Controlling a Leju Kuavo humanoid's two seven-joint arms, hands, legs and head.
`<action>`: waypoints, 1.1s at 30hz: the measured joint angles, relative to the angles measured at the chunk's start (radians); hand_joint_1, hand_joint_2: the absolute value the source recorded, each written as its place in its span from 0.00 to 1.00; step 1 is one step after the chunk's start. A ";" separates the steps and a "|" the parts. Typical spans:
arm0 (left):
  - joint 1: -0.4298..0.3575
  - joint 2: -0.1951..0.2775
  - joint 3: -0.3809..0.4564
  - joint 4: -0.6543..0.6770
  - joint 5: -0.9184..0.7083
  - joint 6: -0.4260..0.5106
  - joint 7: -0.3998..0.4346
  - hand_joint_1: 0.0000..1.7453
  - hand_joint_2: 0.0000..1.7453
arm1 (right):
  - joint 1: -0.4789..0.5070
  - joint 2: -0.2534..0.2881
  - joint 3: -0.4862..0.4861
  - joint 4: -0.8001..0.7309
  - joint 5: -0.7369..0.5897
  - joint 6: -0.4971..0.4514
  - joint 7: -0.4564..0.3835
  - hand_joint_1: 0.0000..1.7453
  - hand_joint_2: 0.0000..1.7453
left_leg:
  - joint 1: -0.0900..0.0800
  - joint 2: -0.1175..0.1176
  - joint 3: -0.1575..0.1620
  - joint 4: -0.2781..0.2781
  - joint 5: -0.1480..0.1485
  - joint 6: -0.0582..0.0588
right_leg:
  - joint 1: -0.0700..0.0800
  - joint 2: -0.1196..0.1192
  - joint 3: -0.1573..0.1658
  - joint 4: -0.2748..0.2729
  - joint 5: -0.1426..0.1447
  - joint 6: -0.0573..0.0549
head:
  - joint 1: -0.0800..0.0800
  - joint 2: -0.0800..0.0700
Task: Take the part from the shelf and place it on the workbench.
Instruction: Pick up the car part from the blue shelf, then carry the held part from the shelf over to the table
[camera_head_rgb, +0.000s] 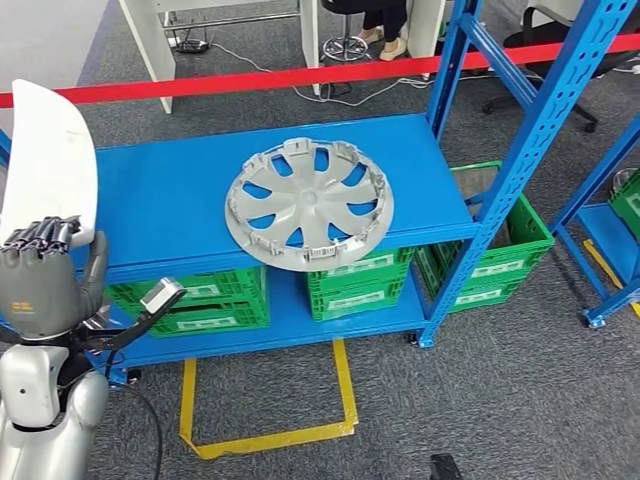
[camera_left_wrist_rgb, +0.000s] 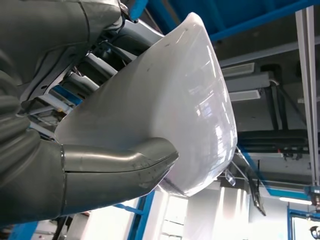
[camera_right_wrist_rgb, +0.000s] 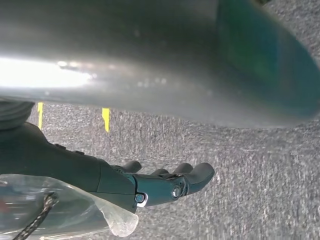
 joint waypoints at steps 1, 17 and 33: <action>-0.001 0.001 -0.001 0.000 0.000 0.000 0.000 1.00 1.00 | 0.000 0.002 0.000 0.000 0.000 0.000 0.000 0.00 0.00 | -0.004 0.000 0.022 -0.041 0.004 0.006 | -0.001 -0.001 -0.003 -0.002 0.007 0.005 | 0.000 0.000; 0.001 0.013 -0.022 0.000 -0.001 0.000 0.015 1.00 1.00 | -0.005 0.005 0.000 0.001 -0.001 0.001 -0.001 0.00 0.00 | -0.008 0.006 -0.127 -0.062 0.152 0.008 | -0.001 0.002 0.143 -0.038 -0.100 0.036 | 0.005 0.000; 0.047 0.059 -0.029 -0.033 0.011 0.000 0.039 1.00 1.00 | -0.003 0.008 0.000 0.001 -0.011 -0.030 -0.047 0.00 0.00 | 0.014 0.000 0.032 -0.072 0.009 -0.032 | -0.007 -0.006 -0.006 -0.026 0.033 0.031 | 0.001 0.000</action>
